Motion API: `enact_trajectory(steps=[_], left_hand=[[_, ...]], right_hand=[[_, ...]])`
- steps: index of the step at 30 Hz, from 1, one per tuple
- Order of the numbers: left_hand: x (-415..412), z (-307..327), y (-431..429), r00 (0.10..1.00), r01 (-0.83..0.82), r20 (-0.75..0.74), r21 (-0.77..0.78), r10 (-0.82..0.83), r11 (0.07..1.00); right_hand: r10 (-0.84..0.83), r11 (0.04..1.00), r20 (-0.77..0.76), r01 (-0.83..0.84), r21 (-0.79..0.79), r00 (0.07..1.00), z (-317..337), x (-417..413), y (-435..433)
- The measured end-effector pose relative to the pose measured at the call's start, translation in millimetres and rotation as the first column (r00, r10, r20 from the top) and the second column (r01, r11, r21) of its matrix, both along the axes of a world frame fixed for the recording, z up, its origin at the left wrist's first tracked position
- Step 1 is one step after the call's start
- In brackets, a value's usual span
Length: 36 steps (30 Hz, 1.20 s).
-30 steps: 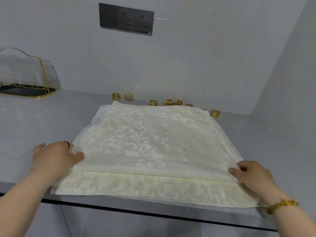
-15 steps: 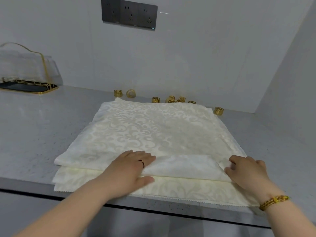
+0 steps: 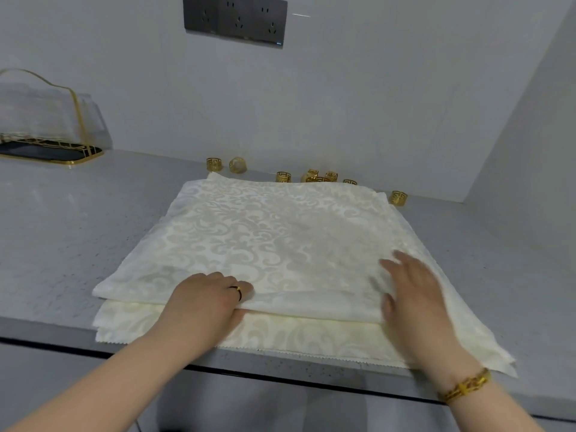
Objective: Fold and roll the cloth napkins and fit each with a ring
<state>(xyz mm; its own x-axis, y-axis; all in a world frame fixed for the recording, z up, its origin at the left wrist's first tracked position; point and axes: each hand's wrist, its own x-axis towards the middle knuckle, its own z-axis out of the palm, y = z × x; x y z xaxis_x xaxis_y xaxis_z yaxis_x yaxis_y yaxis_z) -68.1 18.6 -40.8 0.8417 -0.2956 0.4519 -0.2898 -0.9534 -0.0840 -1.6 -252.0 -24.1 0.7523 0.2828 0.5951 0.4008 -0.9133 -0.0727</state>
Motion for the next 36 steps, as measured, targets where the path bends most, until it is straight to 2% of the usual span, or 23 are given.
enact_trajectory(steps=[1,3,5,8,12,16,18,20,23,25,29,31,33,35,36], left_hand=[[1,0,-2,1.0,-0.009,0.012,-0.011,0.009,1.0],[3,0,-3,0.999,-0.002,0.035,-0.002,0.002,1.0],[5,0,-4,0.999,0.017,0.038,0.01,-0.018,1.0],[6,-2,-3,0.996,0.087,0.018,-0.06,-0.086,0.994],[-2,-4,6,0.995,0.1,0.005,-0.122,-0.1,0.987],[-8,-4,24,0.991,0.114,-0.039,-0.224,-0.126,0.968],[-12,-4,32,0.986,0.057,-0.121,-0.424,-0.119,0.904],[-15,0,34,0.974,-0.083,-0.218,-0.606,-0.065,0.791],[-9,-1,38,0.973,-0.141,-0.227,-0.715,-0.036,0.684],[-6,2,39,0.972,-0.186,-0.233,-0.695,0.028,0.695],[-1,10,35,0.949,-0.261,-0.291,-0.506,0.122,0.822],[2,14,36,0.96,-0.206,-0.267,-0.486,0.08,0.849],[2,13,37,0.981,-0.092,-0.195,-0.441,0.005,0.893],[2,10,39,0.988,0.023,-0.14,-0.294,-0.067,0.955],[2,7,40,0.989,0.066,-0.115,-0.203,-0.091,0.977]], right_hand=[[0.182,0.983,0.069,-0.184,0.024,0.981,-4,-4,12],[0.424,0.905,-0.024,-0.425,-0.015,0.905,-8,-14,37],[0.5,0.857,-0.158,-0.512,-0.048,0.852,-12,-20,54],[0.512,0.842,-0.265,-0.538,-0.032,0.817,-16,-22,66],[0.482,0.865,-0.211,-0.5,-0.039,0.851,-13,-18,54],[0.449,0.887,-0.219,-0.462,-0.007,0.866,-11,-10,22],[0.423,0.906,-0.265,-0.413,0.096,0.866,-8,-9,10],[0.396,0.917,-0.361,-0.343,0.204,0.844,-2,-7,3],[0.384,0.917,-0.468,-0.269,0.295,0.796,2,0,1],[0.363,0.925,-0.483,-0.245,0.291,0.797,5,5,7],[0.286,0.958,-0.47,-0.262,0.118,0.835,3,15,16],[0.272,0.96,-0.449,-0.271,0.068,0.851,3,17,19],[0.309,0.947,-0.32,-0.321,0.017,0.895,0,19,21],[0.355,0.925,-0.208,-0.375,-0.065,0.911,-3,19,20],[0.367,0.915,-0.199,-0.391,-0.1,0.909,-4,19,17]])
